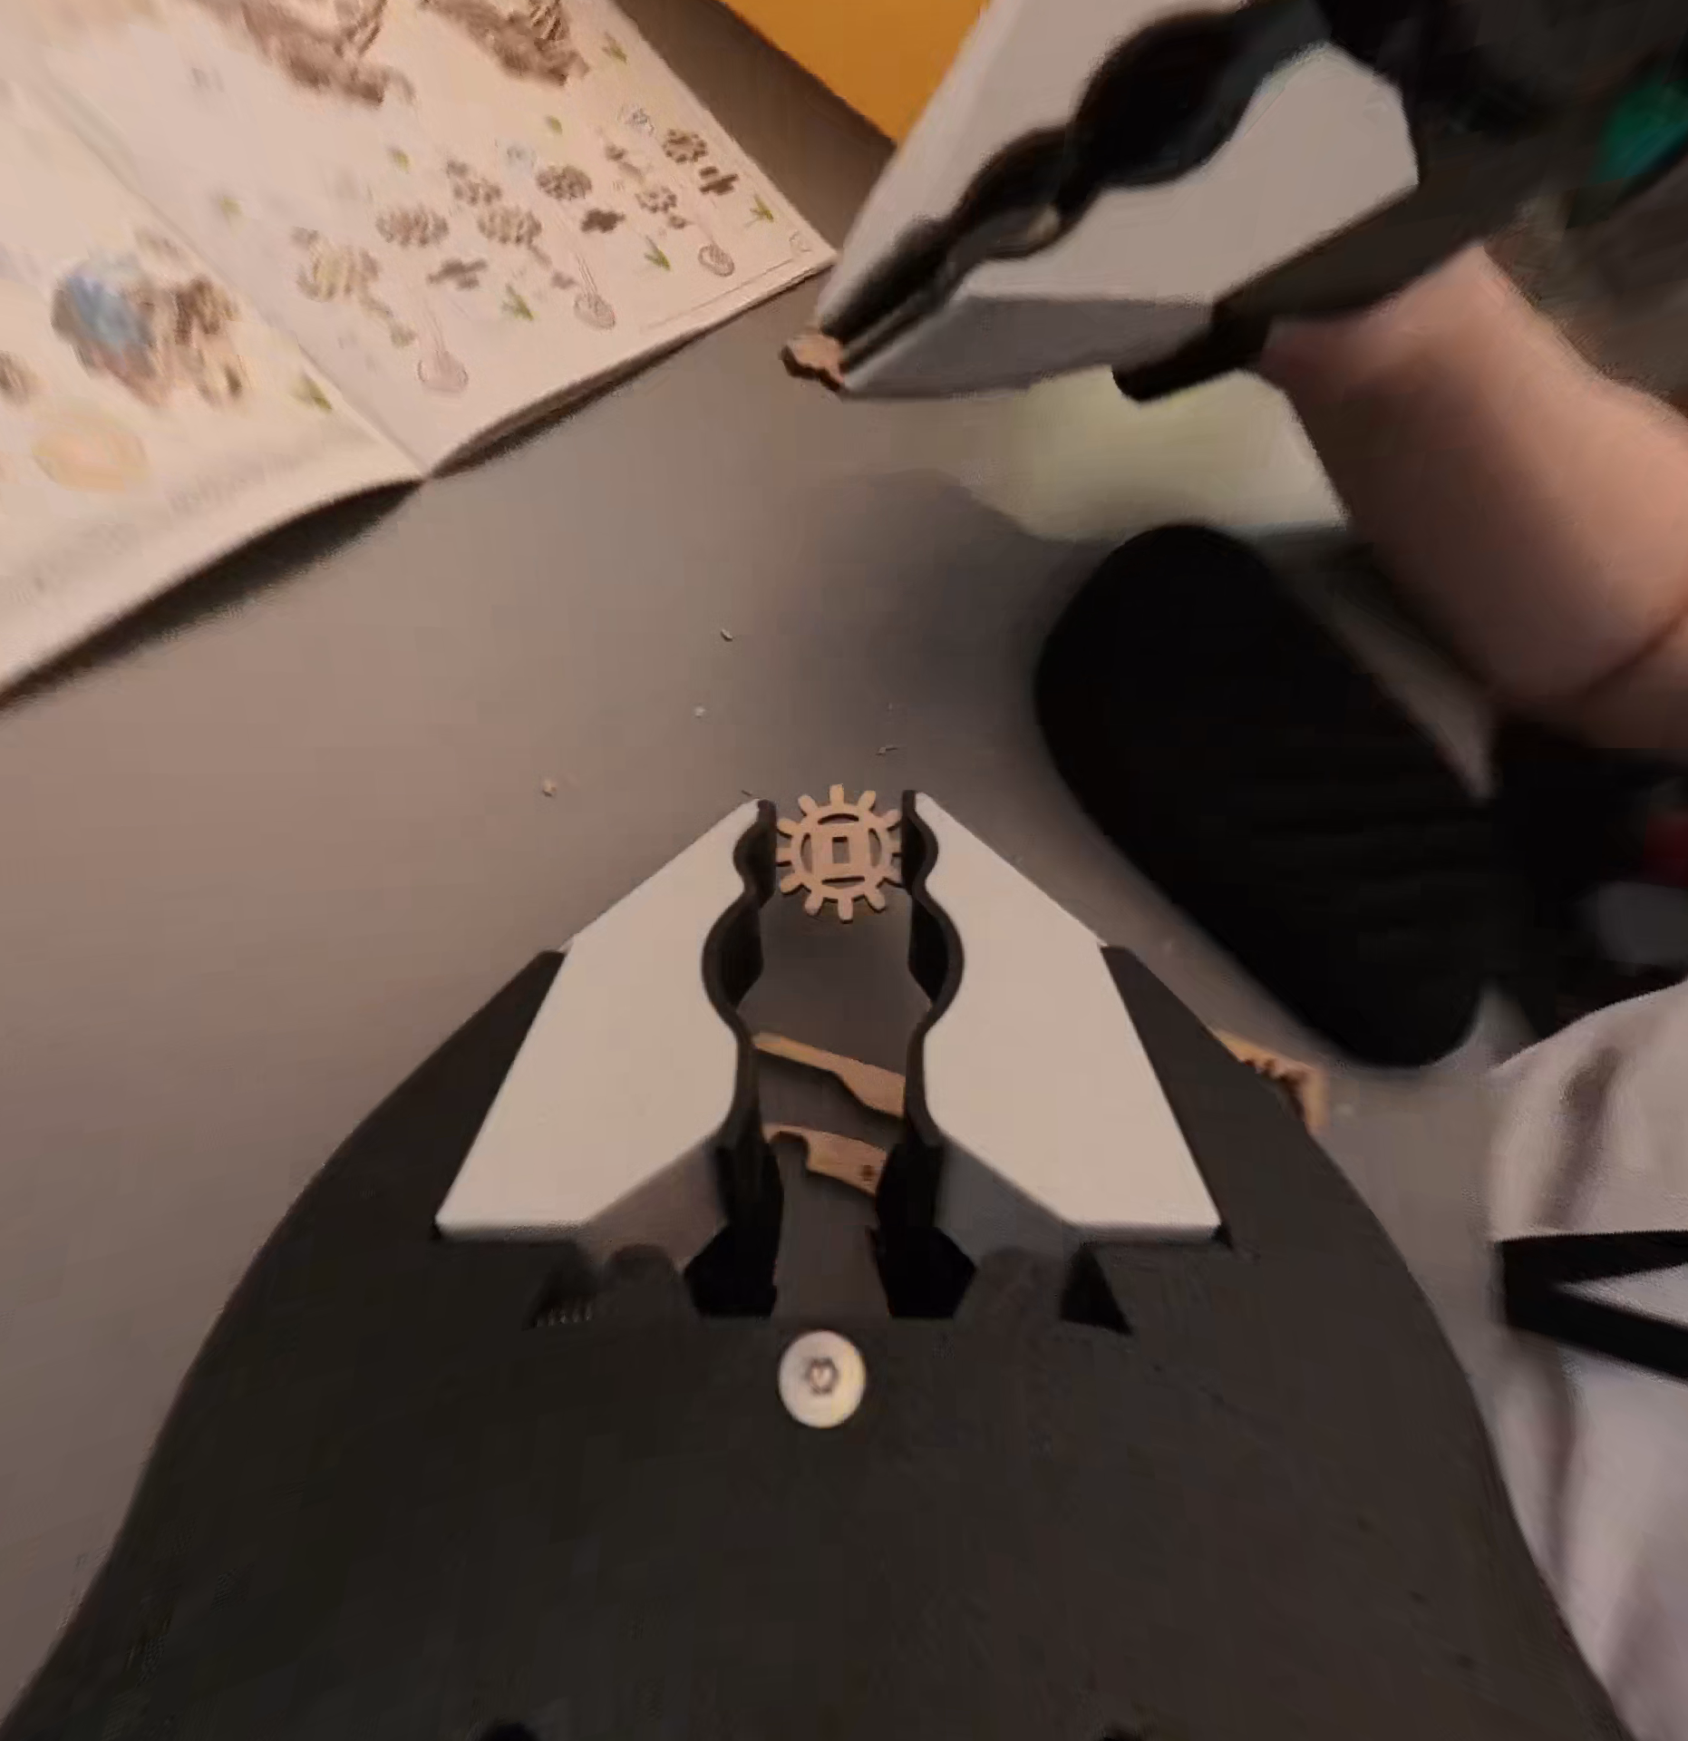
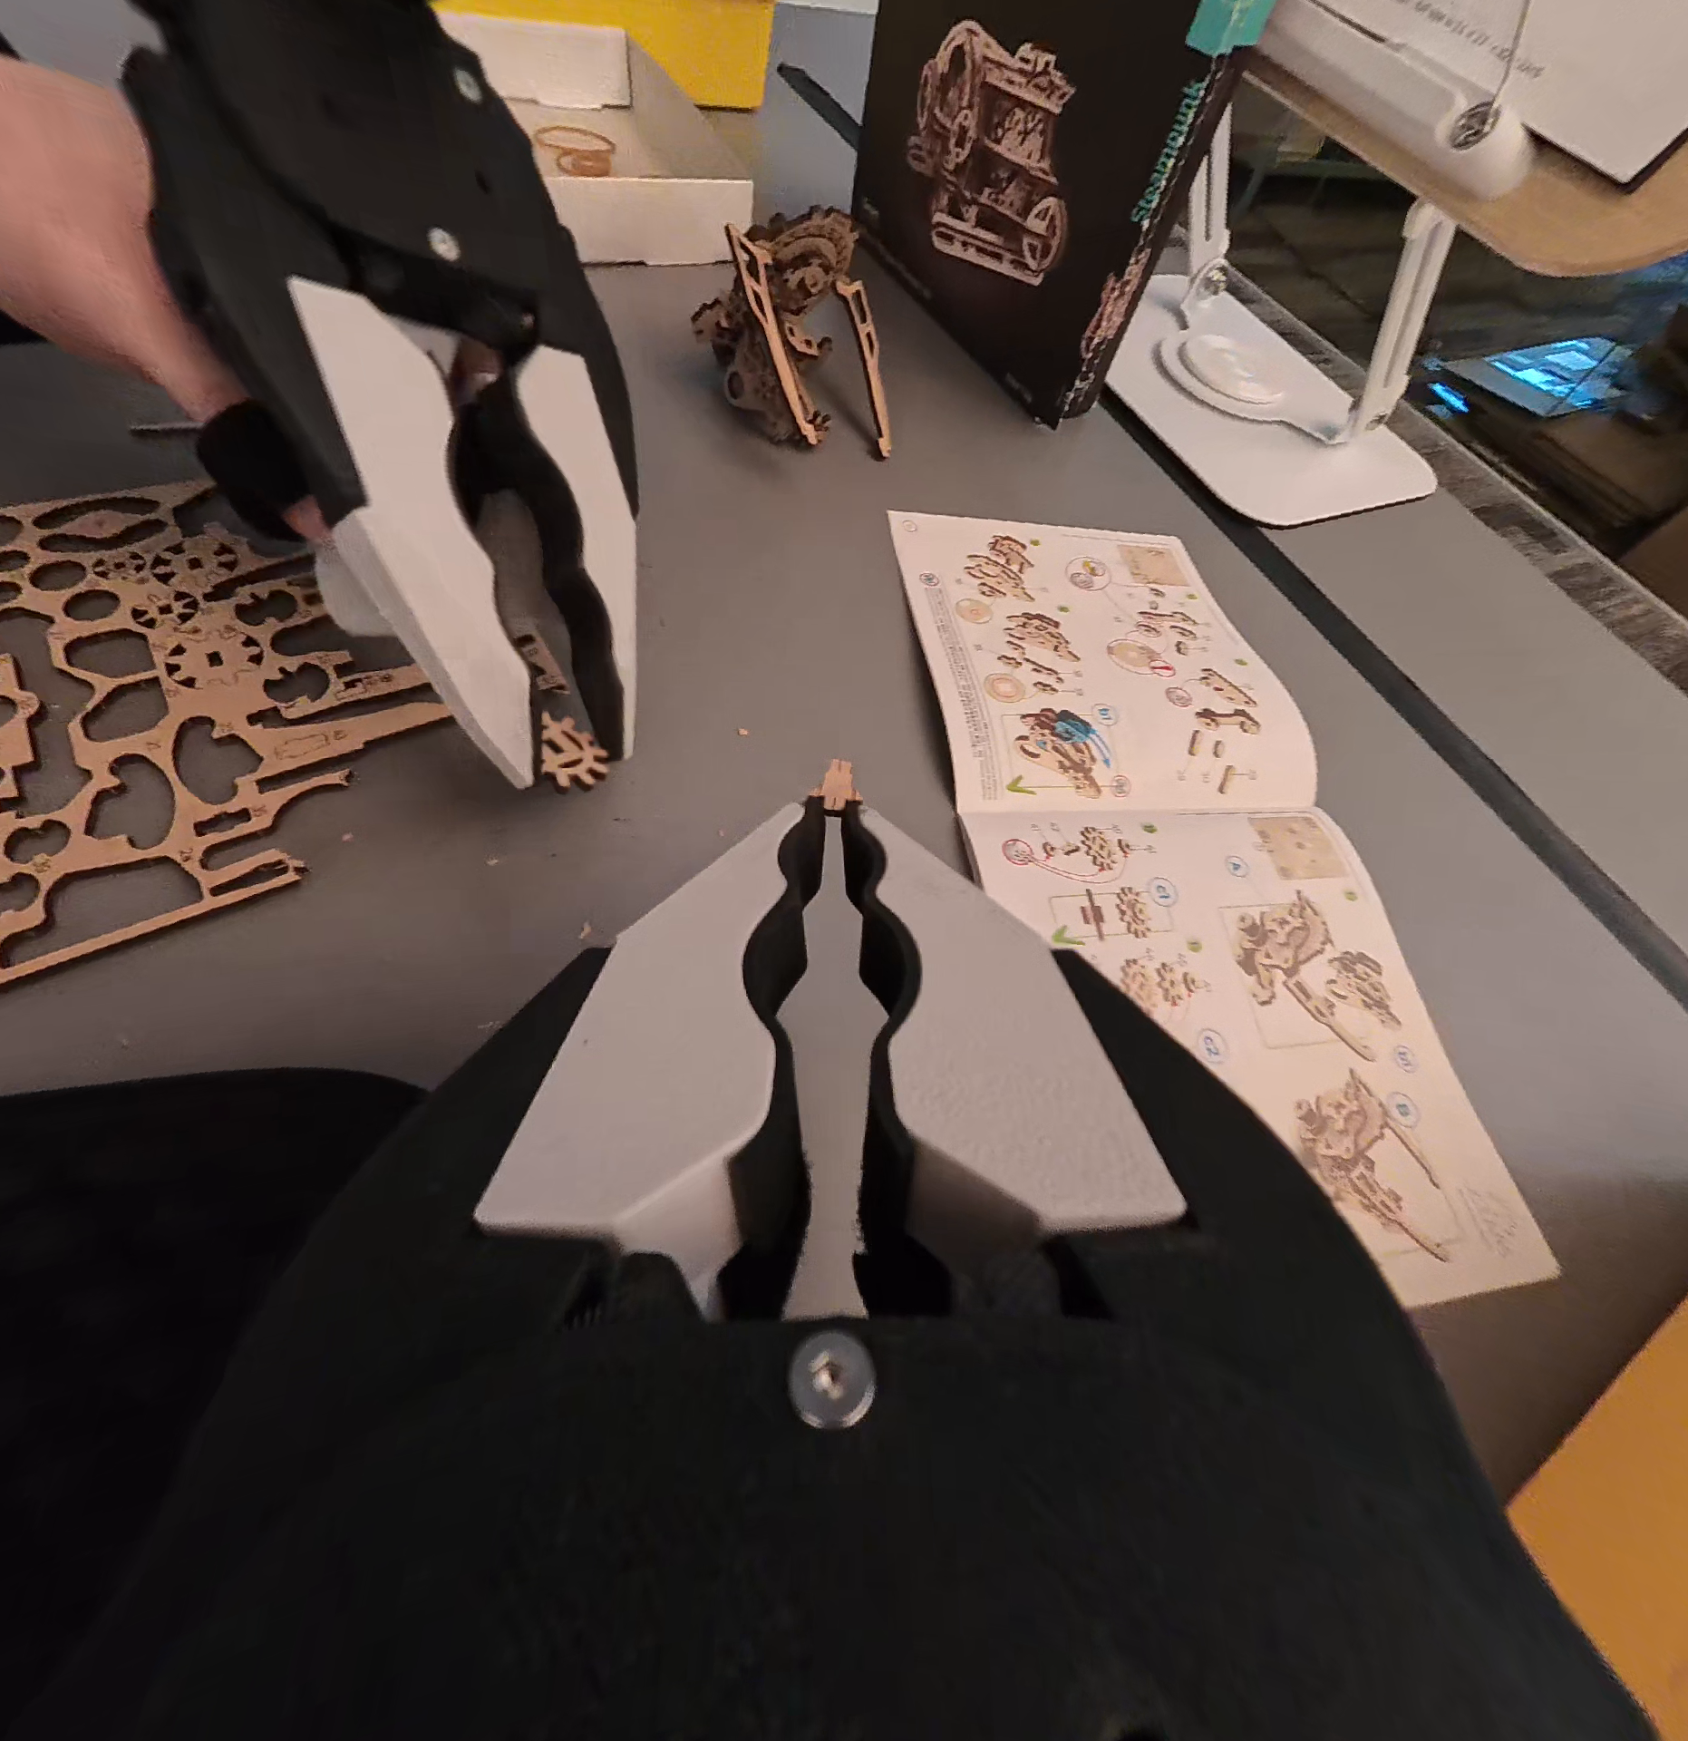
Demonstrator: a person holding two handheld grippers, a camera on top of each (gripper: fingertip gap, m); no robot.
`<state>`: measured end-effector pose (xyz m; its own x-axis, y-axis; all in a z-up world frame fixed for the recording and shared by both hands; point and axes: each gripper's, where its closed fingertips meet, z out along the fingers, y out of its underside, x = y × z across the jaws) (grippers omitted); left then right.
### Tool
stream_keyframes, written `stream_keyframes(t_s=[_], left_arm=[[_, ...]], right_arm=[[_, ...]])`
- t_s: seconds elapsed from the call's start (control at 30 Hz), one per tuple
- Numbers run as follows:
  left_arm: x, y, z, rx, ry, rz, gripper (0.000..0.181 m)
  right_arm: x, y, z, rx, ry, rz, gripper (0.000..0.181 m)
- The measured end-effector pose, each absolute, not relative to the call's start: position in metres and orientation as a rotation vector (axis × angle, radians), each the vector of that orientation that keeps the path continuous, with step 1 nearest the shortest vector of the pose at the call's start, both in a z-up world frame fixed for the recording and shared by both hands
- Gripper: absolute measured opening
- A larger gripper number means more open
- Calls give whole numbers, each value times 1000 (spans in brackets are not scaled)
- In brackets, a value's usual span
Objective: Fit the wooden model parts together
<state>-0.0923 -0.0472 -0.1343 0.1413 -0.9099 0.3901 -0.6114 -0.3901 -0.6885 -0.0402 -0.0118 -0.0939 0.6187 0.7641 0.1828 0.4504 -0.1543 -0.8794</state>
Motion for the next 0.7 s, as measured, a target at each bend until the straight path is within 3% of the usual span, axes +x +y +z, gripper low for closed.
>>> stream_keyframes(t_s=[0.23, 0.7], left_arm=[[-93, -49, -148, -1804, 1711, -815, 25], [-95, -50, -144, -1735, 1707, -850, 30]], right_arm=[[-30, -7, -94, -1807, -964, 328, 2], [-26, -5, -100, -1832, -969, 304, 2]])
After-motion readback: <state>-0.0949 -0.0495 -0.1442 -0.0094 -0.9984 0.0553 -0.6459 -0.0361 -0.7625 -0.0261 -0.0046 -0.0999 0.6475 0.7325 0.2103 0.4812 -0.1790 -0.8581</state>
